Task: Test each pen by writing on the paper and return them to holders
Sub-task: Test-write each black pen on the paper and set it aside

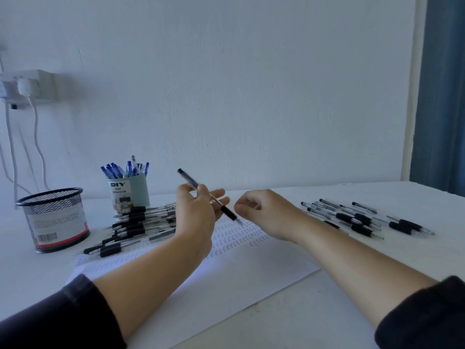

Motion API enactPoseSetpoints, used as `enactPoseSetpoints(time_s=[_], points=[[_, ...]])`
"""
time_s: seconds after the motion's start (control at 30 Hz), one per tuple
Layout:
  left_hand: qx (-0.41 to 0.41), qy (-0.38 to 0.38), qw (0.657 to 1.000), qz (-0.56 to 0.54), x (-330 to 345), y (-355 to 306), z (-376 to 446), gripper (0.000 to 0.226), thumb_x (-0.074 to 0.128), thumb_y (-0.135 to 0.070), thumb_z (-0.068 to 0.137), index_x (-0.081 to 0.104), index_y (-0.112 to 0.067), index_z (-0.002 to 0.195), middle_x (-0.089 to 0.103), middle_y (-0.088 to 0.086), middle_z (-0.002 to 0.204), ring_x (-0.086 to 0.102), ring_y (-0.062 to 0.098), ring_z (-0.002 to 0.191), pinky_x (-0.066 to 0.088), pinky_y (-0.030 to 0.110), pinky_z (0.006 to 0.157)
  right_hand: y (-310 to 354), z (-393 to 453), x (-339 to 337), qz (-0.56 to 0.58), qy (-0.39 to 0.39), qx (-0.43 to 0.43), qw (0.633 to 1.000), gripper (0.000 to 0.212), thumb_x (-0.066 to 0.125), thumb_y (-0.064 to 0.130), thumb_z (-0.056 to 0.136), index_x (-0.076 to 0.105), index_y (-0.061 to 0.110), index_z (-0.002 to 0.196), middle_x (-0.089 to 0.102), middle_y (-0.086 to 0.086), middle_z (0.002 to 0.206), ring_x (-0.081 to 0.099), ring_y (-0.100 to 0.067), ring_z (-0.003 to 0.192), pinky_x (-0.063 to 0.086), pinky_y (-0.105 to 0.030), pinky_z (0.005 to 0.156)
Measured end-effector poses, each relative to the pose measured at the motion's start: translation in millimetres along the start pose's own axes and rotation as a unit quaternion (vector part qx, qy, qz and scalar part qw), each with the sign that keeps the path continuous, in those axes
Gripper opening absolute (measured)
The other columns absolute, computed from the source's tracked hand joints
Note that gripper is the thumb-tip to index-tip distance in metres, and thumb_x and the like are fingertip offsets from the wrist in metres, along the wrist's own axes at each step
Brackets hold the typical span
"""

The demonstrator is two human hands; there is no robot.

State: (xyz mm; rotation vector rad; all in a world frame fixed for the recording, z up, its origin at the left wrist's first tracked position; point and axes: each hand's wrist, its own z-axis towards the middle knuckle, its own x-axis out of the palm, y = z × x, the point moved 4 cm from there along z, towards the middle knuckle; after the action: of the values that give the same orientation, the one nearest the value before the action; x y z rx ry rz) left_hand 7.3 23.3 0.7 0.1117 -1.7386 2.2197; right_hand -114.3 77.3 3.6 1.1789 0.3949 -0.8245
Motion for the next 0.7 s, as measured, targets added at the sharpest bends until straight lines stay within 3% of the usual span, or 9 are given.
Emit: enactPoseSetpoints(time_s=[0.1,0.2,0.27,0.33,0.47,0.53,0.6,0.7], points=[[-0.019,0.009,0.999,0.025,3,3,-1,0.016,0.031,-0.025,0.104,0.043,-0.024,0.095,0.069,-0.003,0.103,0.063,0.014,0.094,0.045,0.040,0.099,1,2,3,0.004,-0.009,-0.018,1.000,0.015,0.054,0.031,0.094,0.062,0.020,0.102,0.061,0.003,0.087,0.053,-0.011,0.068,0.041,-0.021,0.056],[-0.025,0.043,0.997,0.057,5,8,1,0.016,0.030,-0.026,0.105,0.046,-0.024,0.101,0.068,-0.008,0.108,0.054,0.017,0.117,0.033,0.046,0.109,0,2,0,0.000,-0.031,-0.032,0.999,0.018,0.060,0.027,0.092,0.058,0.021,0.109,0.055,0.006,0.074,0.050,-0.008,0.061,0.037,-0.019,0.055],[-0.029,0.066,0.994,0.080,6,10,2,0.016,0.032,-0.028,0.104,0.047,-0.022,0.104,0.065,-0.006,0.114,0.047,0.017,0.124,0.031,0.044,0.108,0,2,-5,-0.020,-0.044,-0.033,0.998,0.010,0.060,0.024,0.091,0.060,0.023,0.102,0.053,0.008,0.069,0.049,-0.009,0.060,0.038,-0.022,0.057],[-0.030,0.089,0.988,0.121,8,12,3,0.019,0.035,-0.031,0.103,0.047,-0.020,0.114,0.058,-0.002,0.117,0.048,0.016,0.116,0.033,0.037,0.096,-4,2,-15,-0.068,-0.069,-0.015,0.995,0.005,0.058,0.023,0.090,0.063,0.025,0.089,0.053,0.011,0.068,0.052,-0.012,0.065,0.042,-0.027,0.064],[-0.035,0.104,0.966,0.233,8,19,5,0.031,0.044,-0.027,0.100,0.040,-0.021,0.130,0.049,0.000,0.092,0.043,0.012,0.066,0.034,0.026,0.060,-26,1,-53,-0.191,-0.181,0.101,0.959,0.018,0.052,0.016,0.084,0.067,0.020,0.090,0.066,0.002,0.094,0.056,-0.025,0.097,0.042,-0.034,0.087],[-0.032,0.110,0.956,0.270,8,23,8,0.027,0.048,-0.022,0.097,0.044,-0.021,0.124,0.053,0.005,0.117,0.045,0.014,0.064,0.035,0.025,0.056,-43,-5,-74,-0.236,-0.228,0.185,0.927,0.024,0.050,0.011,0.079,0.067,0.018,0.094,0.066,-0.003,0.100,0.053,-0.029,0.103,0.040,-0.034,0.088],[-0.024,0.113,0.950,0.290,8,24,9,0.021,0.050,-0.019,0.096,0.048,-0.021,0.117,0.048,0.008,0.135,0.046,0.014,0.061,0.036,0.025,0.054,-57,-12,-91,-0.241,-0.246,0.265,0.901,0.023,0.049,0.007,0.077,0.064,0.015,0.093,0.063,-0.006,0.096,0.052,-0.031,0.098,0.035,-0.034,0.085],[-0.012,0.118,0.940,0.320,8,25,11,0.016,0.050,-0.015,0.094,0.053,-0.019,0.110,0.050,0.009,0.136,0.045,0.013,0.055,0.035,0.023,0.050,-67,-22,-103,-0.211,-0.236,0.332,0.888,0.010,0.048,0.001,0.078,0.050,0.011,0.075,0.050,-0.005,0.075,0.044,-0.023,0.069,0.029,-0.036,0.082]])
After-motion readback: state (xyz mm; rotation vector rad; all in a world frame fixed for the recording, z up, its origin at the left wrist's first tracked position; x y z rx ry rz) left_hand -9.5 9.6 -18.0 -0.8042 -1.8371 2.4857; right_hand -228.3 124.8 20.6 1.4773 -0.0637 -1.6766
